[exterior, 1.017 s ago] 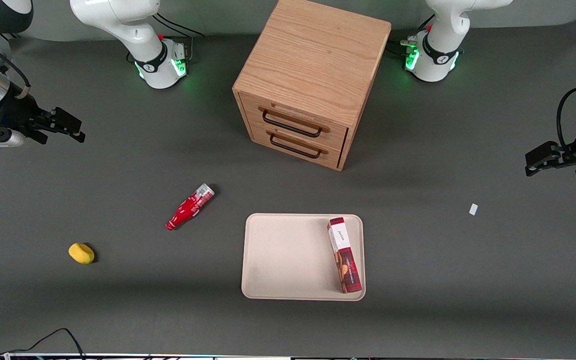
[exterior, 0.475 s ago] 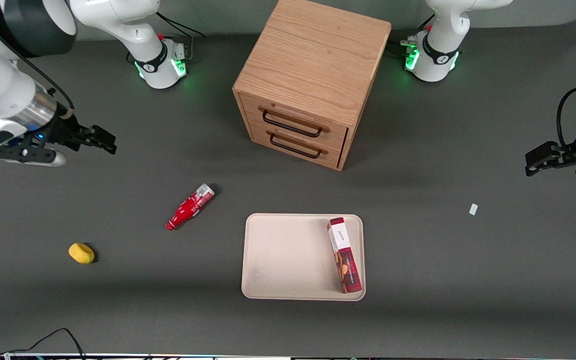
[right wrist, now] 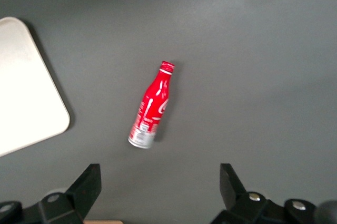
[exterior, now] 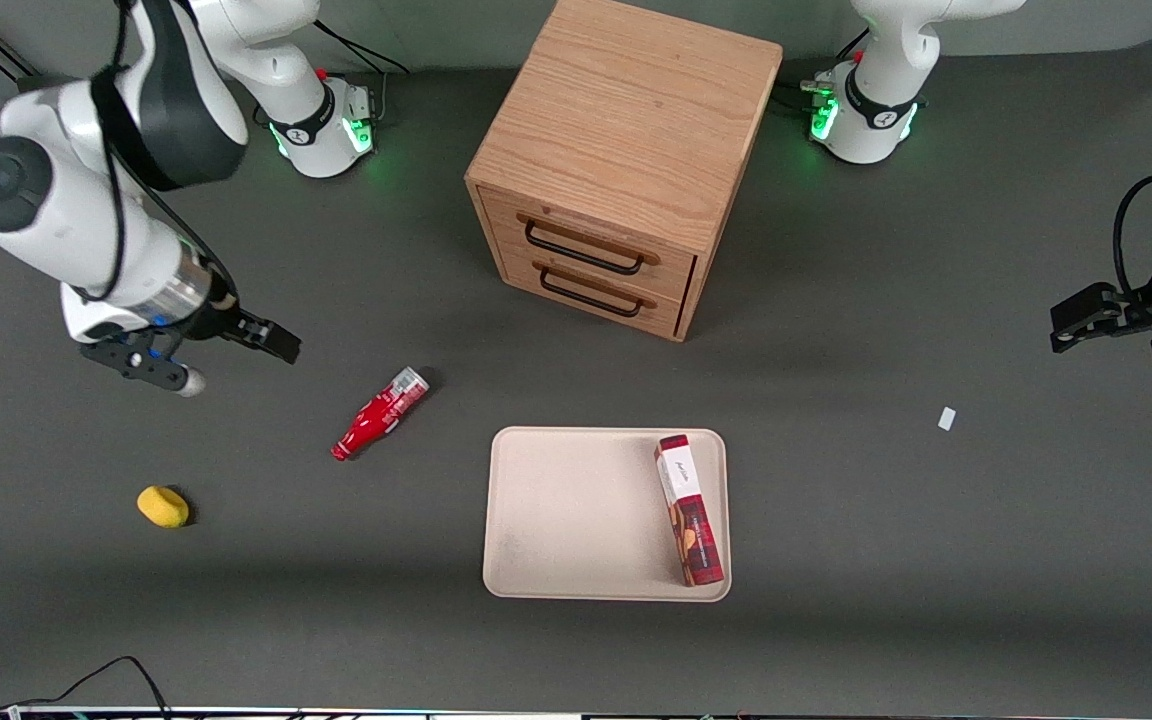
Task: Place coke bottle on tray
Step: 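Move the right gripper down over the red Coca-Cola bottle lying on the table, then close the right gripper around the bottle's body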
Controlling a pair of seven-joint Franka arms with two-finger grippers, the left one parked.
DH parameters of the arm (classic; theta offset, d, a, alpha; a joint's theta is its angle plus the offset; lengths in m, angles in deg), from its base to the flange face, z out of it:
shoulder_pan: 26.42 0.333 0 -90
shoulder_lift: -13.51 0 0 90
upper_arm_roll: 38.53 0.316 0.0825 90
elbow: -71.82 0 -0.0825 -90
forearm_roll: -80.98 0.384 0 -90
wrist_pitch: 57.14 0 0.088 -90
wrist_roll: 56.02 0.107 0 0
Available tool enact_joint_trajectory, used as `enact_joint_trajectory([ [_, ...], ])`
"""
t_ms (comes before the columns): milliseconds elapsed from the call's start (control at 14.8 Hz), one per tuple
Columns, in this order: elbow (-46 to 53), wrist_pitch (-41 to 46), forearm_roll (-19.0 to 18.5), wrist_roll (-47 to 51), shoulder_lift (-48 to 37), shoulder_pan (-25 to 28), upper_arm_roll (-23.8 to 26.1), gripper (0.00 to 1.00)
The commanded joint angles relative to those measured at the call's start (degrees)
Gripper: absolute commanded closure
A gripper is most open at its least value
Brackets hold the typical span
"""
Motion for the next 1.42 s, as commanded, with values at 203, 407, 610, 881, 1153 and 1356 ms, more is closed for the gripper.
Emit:
enact_joint_trajectory([
  [203, 0.71, -9.80, -0.30, 12.53, 10.86, 0.67, 1.54, 0.00],
  [407, -2.79, -18.23, -0.38, 17.29, 15.27, 0.67, 2.68, 0.00],
  [610, -6.84, -26.51, -0.30, 19.84, 18.69, 0.84, 2.77, 0.00],
  [881, -7.29, -29.33, -0.30, 22.22, 22.13, 1.11, 2.86, 0.00],
  [1153, -8.52, -33.46, -0.30, 22.31, 24.42, 1.02, 2.86, 0.00],
  [1356, -9.13, -34.87, -0.30, 22.31, 25.12, 1.02, 2.86, 0.11],
])
